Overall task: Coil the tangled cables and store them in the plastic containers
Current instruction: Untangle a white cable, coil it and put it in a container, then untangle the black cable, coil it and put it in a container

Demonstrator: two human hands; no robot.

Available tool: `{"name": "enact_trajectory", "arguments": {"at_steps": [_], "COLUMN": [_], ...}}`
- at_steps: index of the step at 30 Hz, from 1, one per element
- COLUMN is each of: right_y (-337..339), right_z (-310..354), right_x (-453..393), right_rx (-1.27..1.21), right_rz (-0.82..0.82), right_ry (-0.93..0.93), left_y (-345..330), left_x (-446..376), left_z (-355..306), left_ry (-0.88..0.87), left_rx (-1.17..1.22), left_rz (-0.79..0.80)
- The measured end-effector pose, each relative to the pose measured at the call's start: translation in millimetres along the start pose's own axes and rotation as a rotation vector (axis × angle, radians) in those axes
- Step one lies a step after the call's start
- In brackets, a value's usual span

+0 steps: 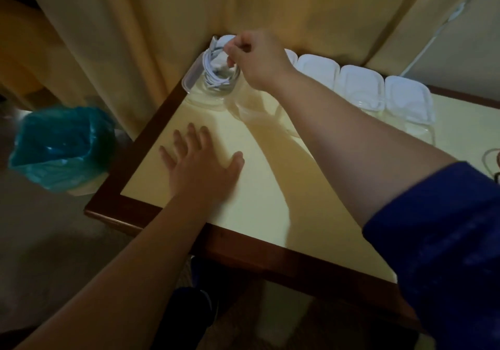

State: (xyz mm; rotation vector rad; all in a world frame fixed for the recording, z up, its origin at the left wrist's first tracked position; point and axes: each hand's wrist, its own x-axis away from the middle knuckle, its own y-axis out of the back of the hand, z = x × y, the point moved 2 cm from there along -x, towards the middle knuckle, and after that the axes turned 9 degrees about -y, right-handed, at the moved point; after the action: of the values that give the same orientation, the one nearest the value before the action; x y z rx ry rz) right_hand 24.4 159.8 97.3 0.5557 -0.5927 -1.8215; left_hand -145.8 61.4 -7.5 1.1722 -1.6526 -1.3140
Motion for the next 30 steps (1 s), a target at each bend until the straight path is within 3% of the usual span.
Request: {"name": "enact_trajectory", "arguments": {"at_steps": [13, 22, 30], "right_y": [-39, -33, 64], "right_z": [-1, 1, -22], "right_x": [-35, -28, 68], "right_rx": [0.418, 0.577, 0.181], "right_rz": [0.235, 0.189, 0.021], "right_ry": [-0.004, 0.075, 0.019], "left_y": [2, 2, 16], "left_x": [1, 1, -2], "left_z": [-3, -4, -19], "left_ry": [0.013, 0.0, -0.035], "left_rx": [-0.004, -0.007, 0.061], "left_rz": [-0.002, -0.043, -0.017]}}
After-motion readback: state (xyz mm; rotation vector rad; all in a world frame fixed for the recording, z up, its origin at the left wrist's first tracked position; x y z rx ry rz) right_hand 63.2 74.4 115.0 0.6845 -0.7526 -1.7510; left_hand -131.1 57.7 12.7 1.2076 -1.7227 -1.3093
